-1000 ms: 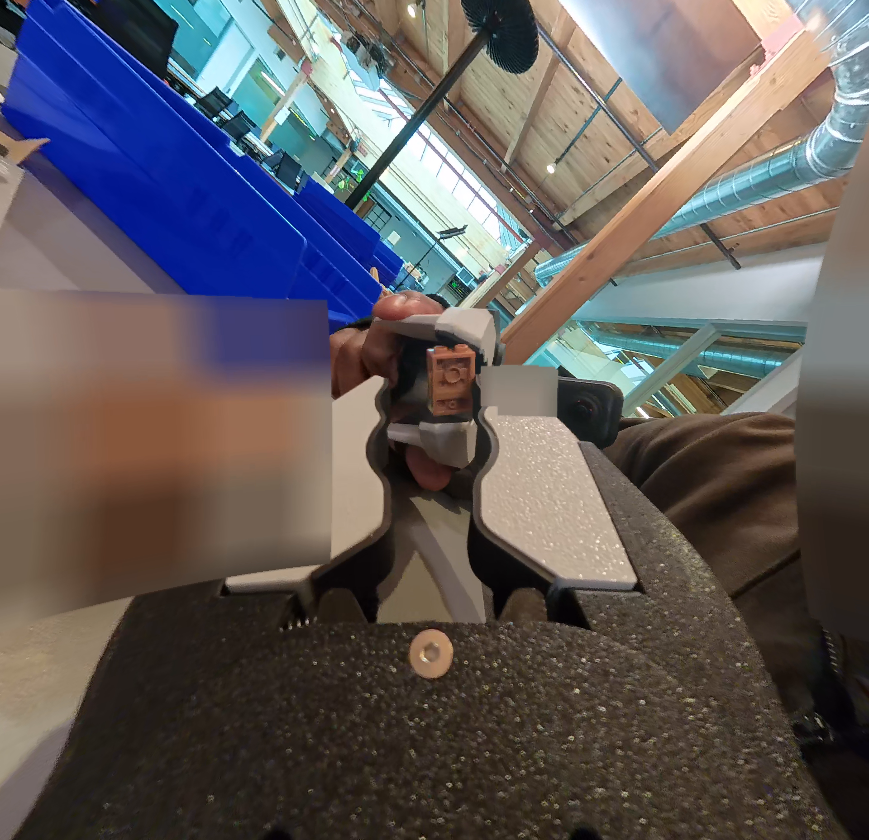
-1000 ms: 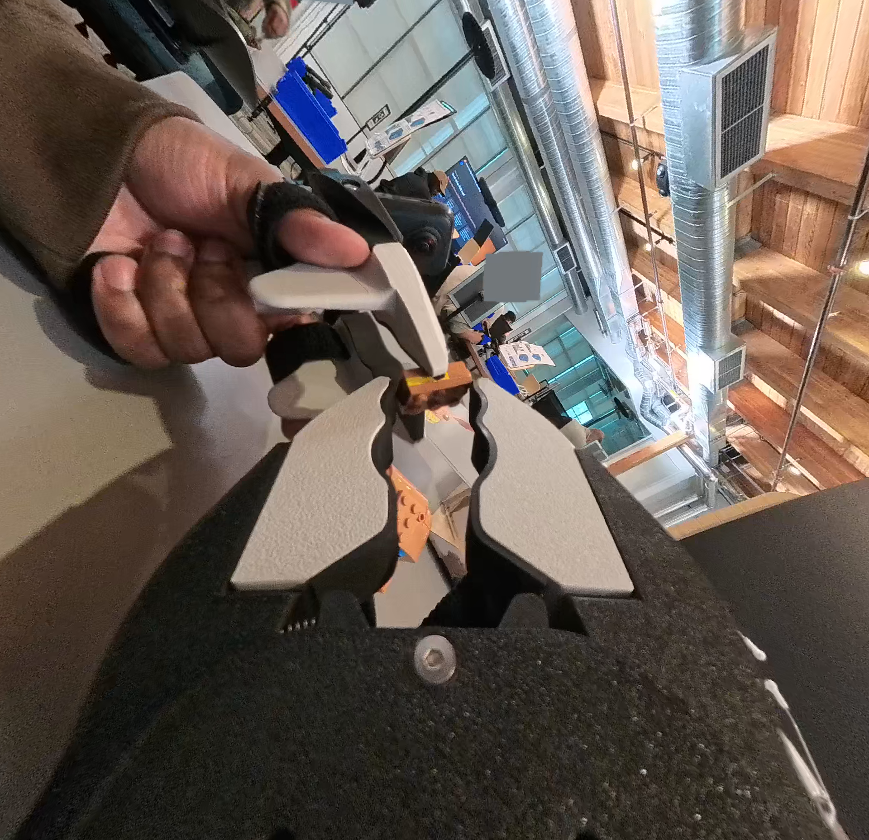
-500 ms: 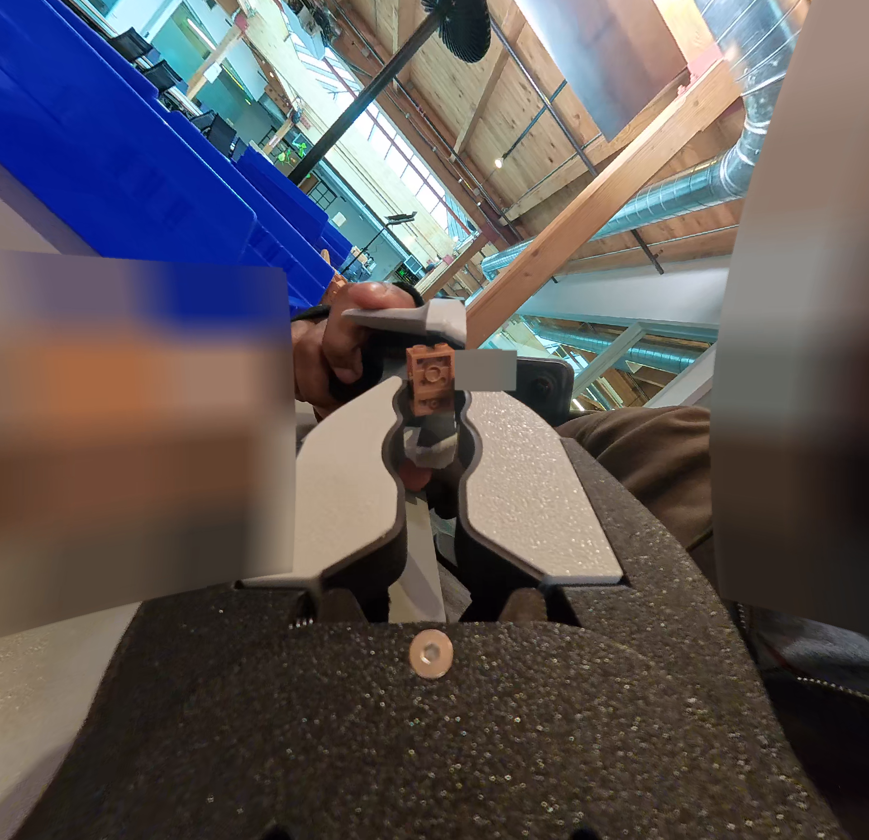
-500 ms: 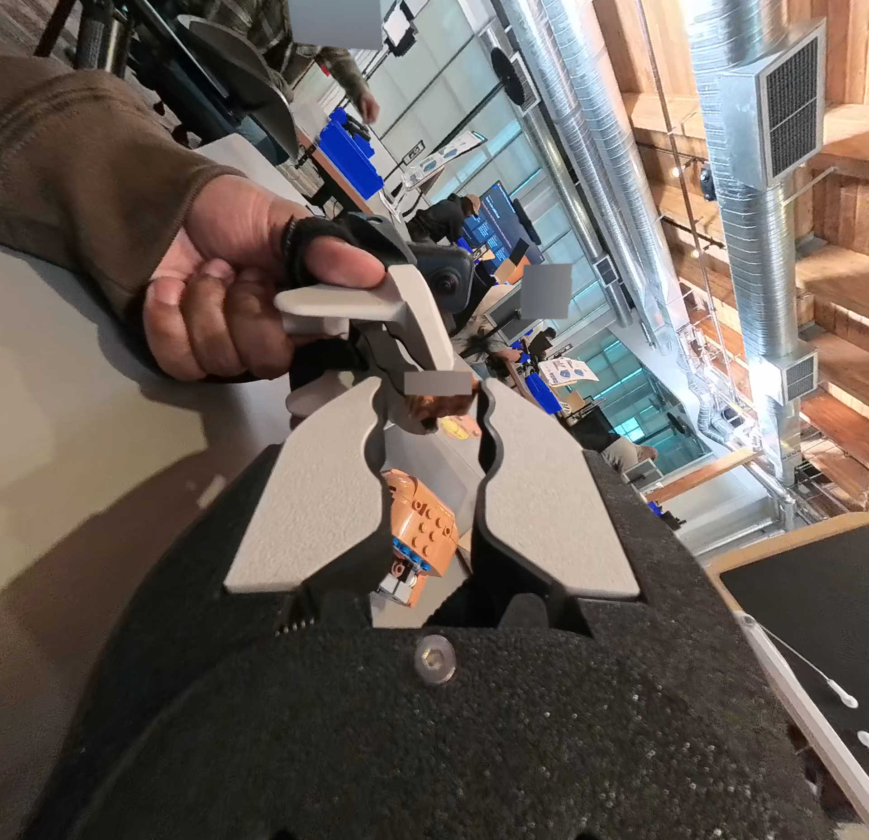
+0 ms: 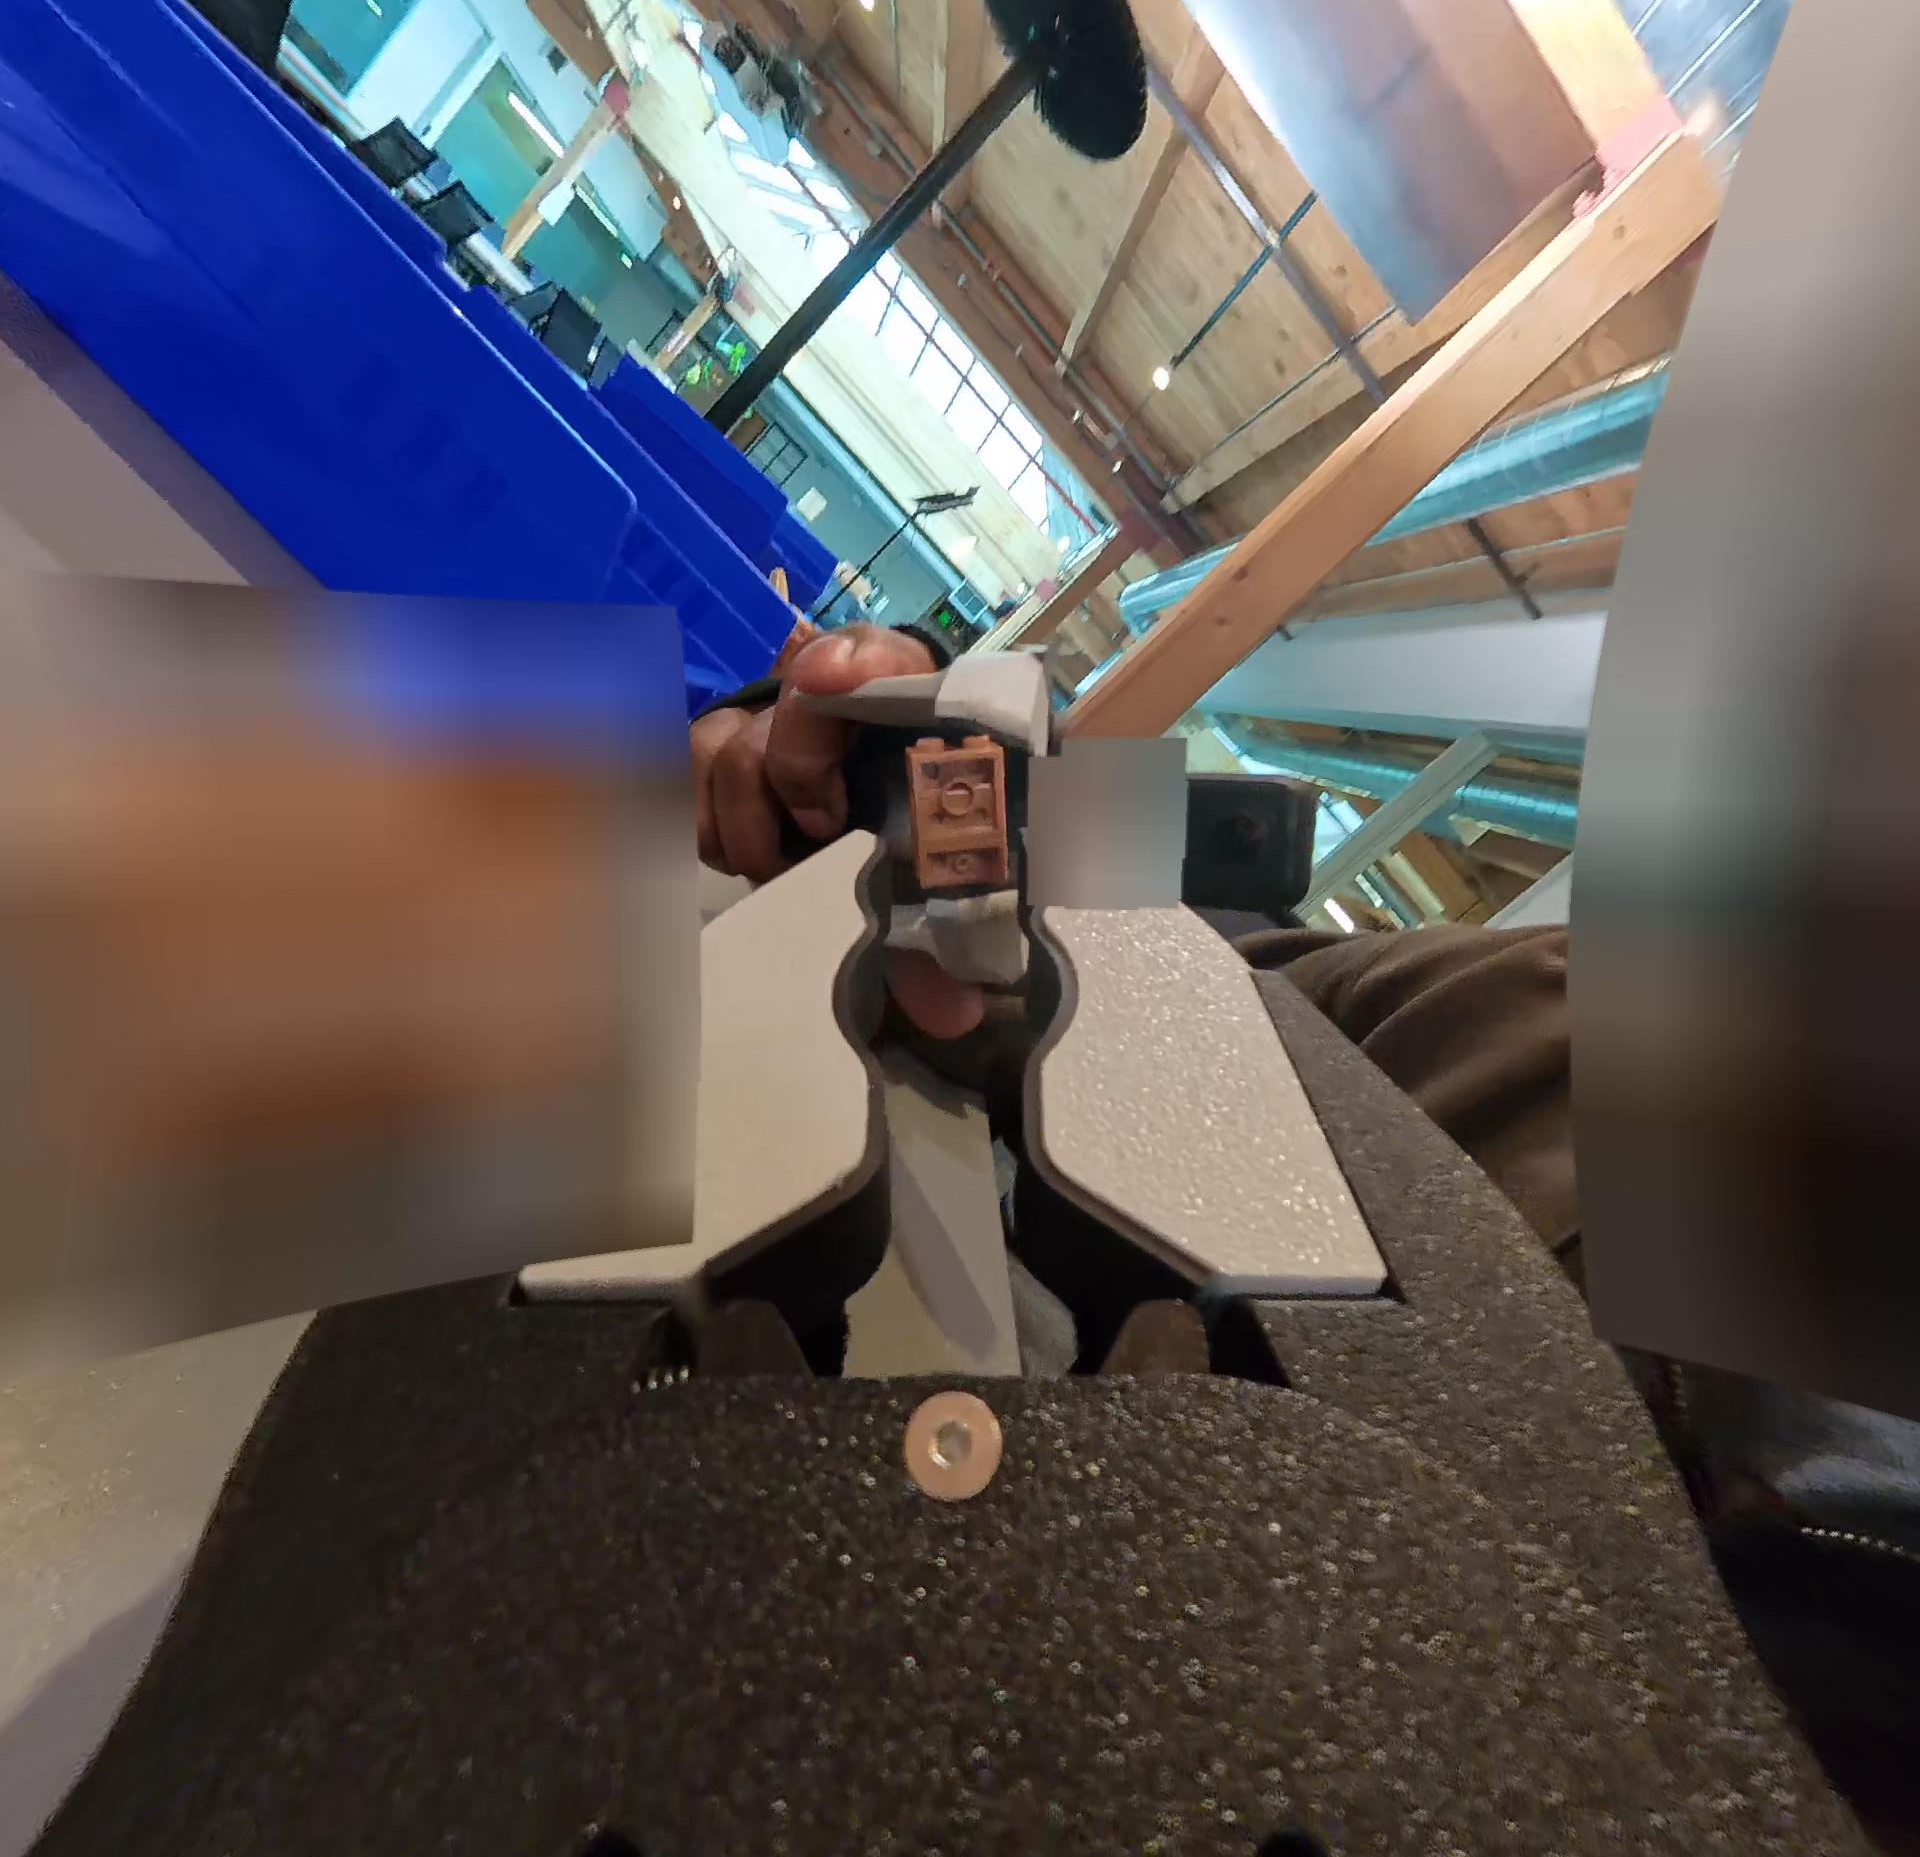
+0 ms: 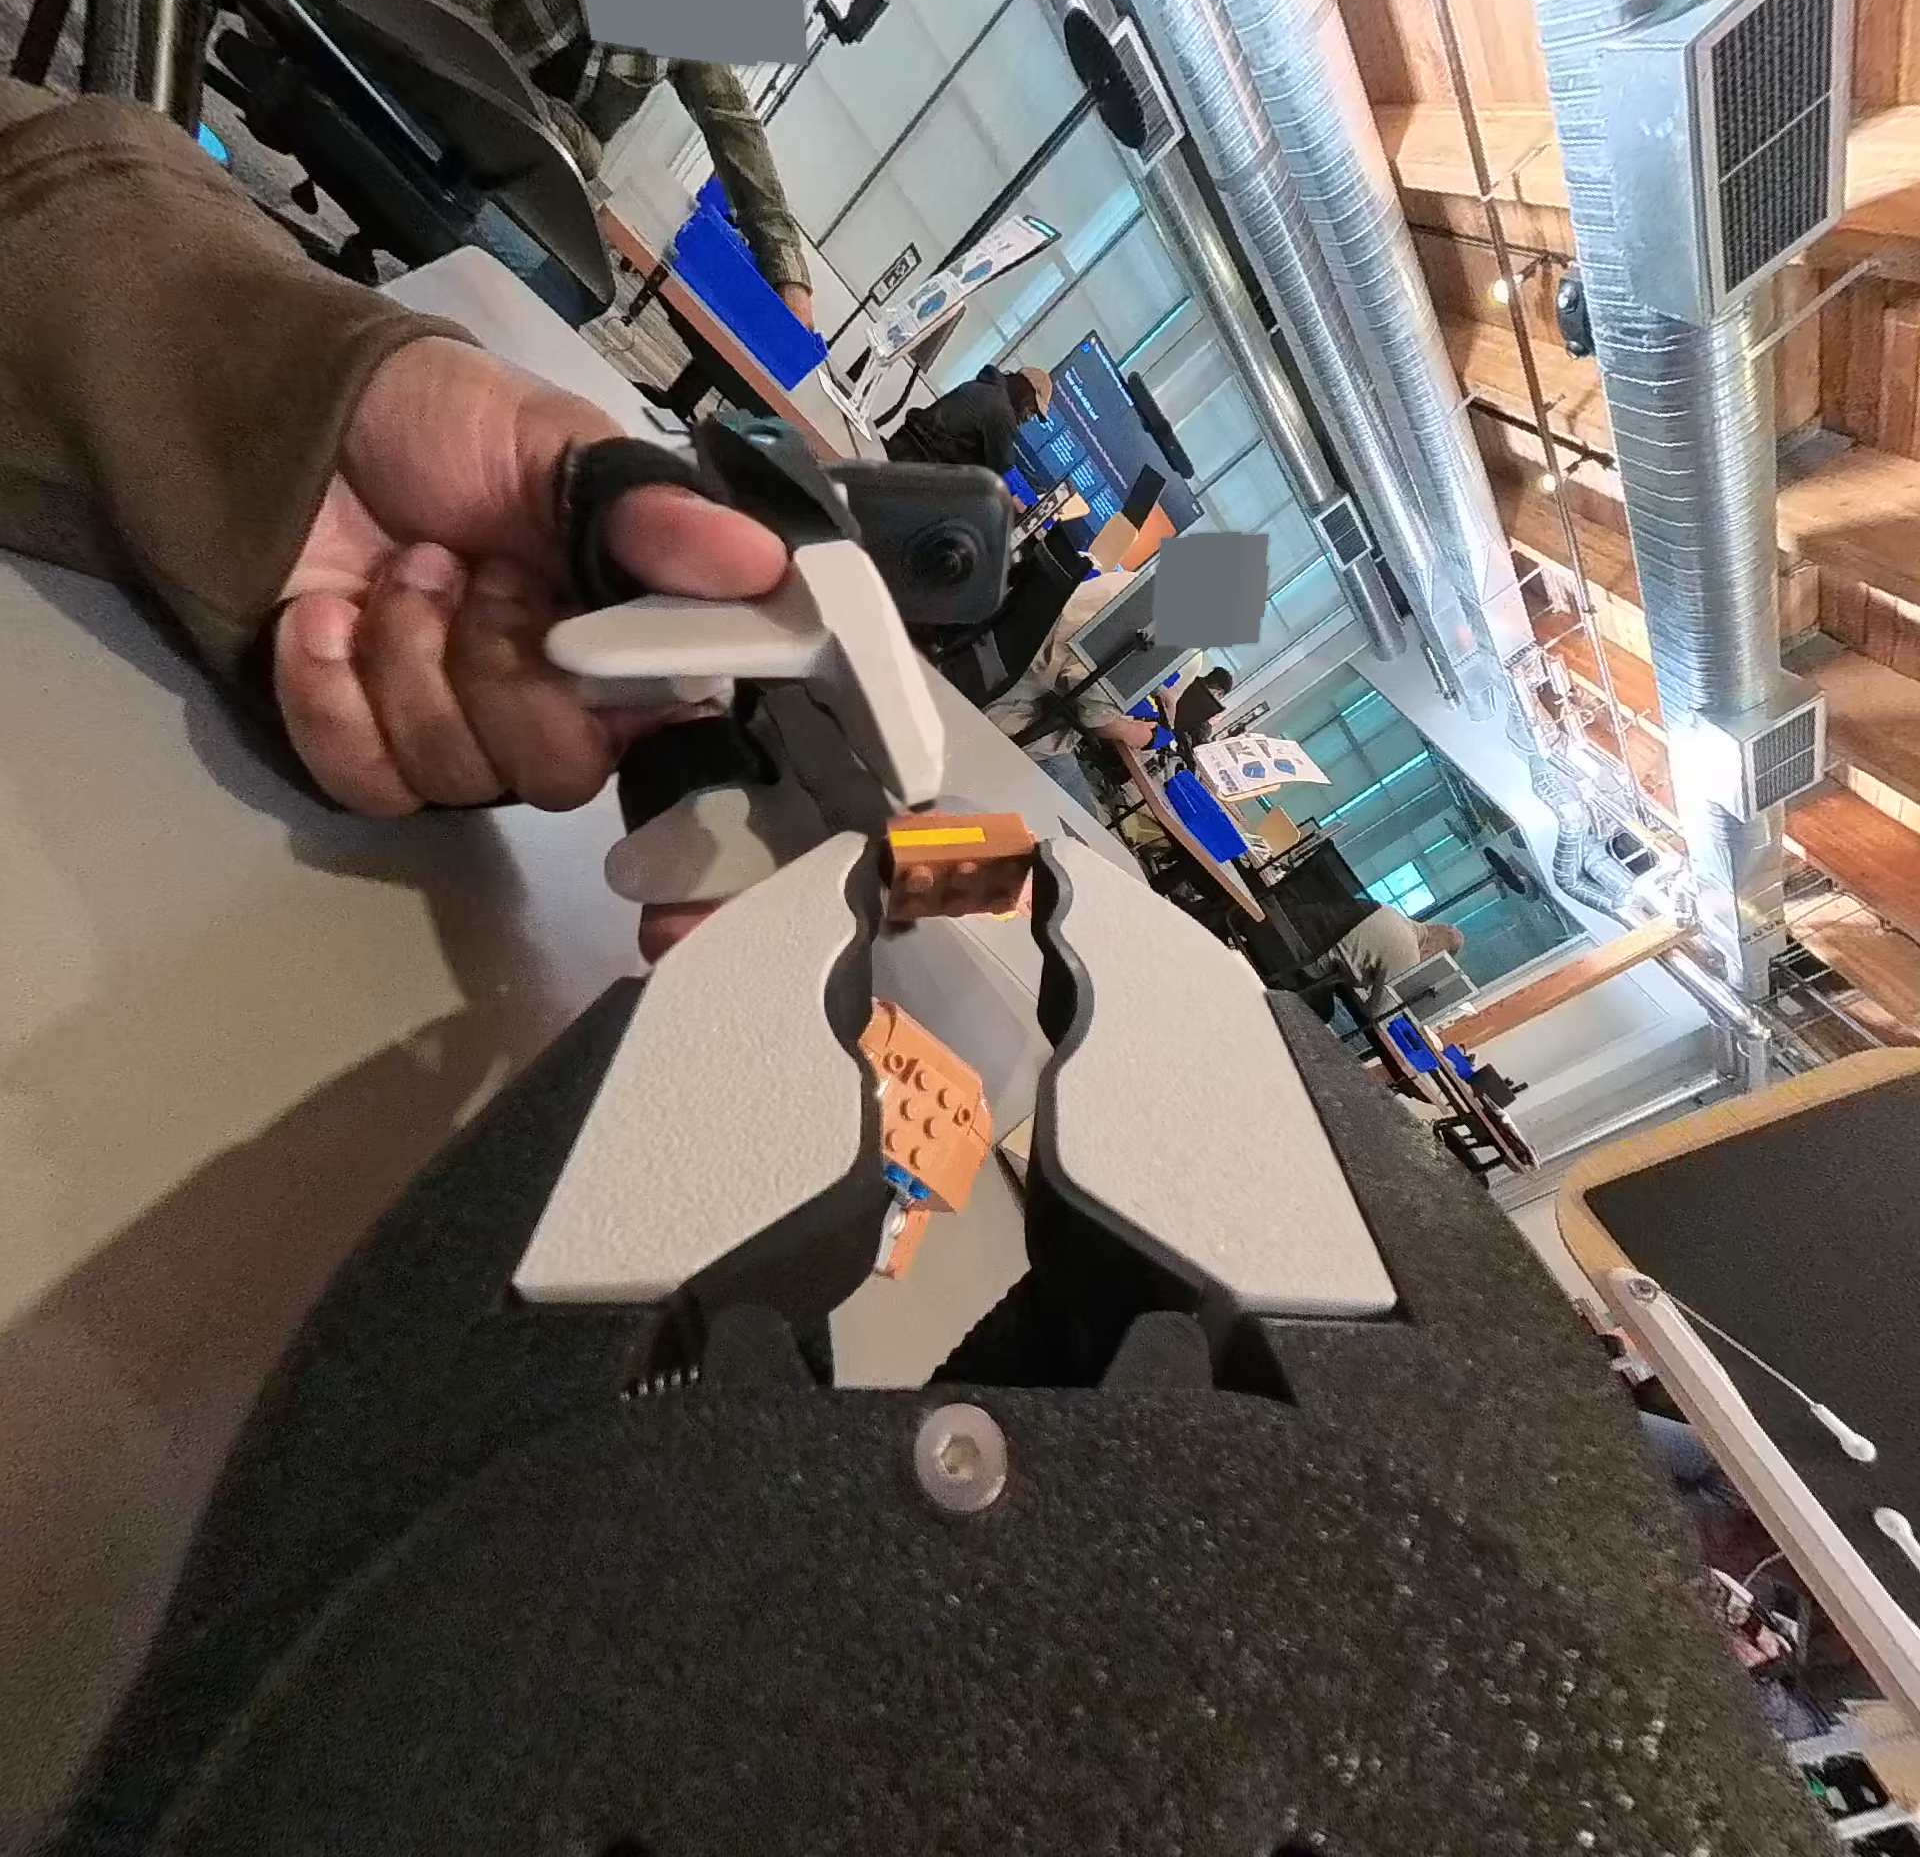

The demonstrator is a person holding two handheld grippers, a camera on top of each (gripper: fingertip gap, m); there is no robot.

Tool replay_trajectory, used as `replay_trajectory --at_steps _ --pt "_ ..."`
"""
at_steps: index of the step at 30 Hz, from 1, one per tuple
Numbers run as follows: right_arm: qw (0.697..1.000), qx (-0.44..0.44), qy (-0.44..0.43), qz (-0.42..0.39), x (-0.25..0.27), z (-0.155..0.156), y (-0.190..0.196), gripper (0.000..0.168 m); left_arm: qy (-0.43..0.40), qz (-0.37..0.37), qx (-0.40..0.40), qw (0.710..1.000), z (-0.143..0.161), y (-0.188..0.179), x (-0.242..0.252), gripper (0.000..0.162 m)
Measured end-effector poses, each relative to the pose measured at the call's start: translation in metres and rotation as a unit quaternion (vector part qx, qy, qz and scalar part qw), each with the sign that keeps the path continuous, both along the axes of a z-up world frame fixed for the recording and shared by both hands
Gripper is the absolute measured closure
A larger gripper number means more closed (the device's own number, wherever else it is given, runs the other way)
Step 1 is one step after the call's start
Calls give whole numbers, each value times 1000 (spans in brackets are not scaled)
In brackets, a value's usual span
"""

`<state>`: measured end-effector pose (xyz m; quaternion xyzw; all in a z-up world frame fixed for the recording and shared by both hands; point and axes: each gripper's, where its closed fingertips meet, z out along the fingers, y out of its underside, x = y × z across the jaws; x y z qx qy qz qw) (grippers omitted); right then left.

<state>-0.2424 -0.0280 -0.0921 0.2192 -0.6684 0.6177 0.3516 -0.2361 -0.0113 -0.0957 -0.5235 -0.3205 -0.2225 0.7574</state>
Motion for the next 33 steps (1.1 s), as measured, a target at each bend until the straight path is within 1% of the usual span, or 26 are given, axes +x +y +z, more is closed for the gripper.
replay_trajectory --at_steps 4,8,14,18,19,21,24,33 --pt "1000 2 2 -3 0 0 2 141 17 -7 -32 999 -4 8 4 137" --pt "1000 3 2 -3 0 -1 2 141 24 -1 -27 999 -3 6 4 145" --pt "1000 2 7 14 5 0 3 141 52 0 -46 998 -3 7 8 146" --pt "999 19 32 7 4 -5 4 130 77 0 -74 994 -5 10 11 146" --pt "999 24 38 6 5 -6 4 130 78 -4 -77 994 -6 11 12 146" --pt "998 31 50 3 5 -8 3 137 80 -8 -79 994 -6 12 13 146" --pt "998 34 55 2 5 -8 4 137 81 -10 -79 994 -6 12 14 146" --pt "998 30 13 50 14 -6 6 141 86 -36 -75 993 -4 11 21 146"
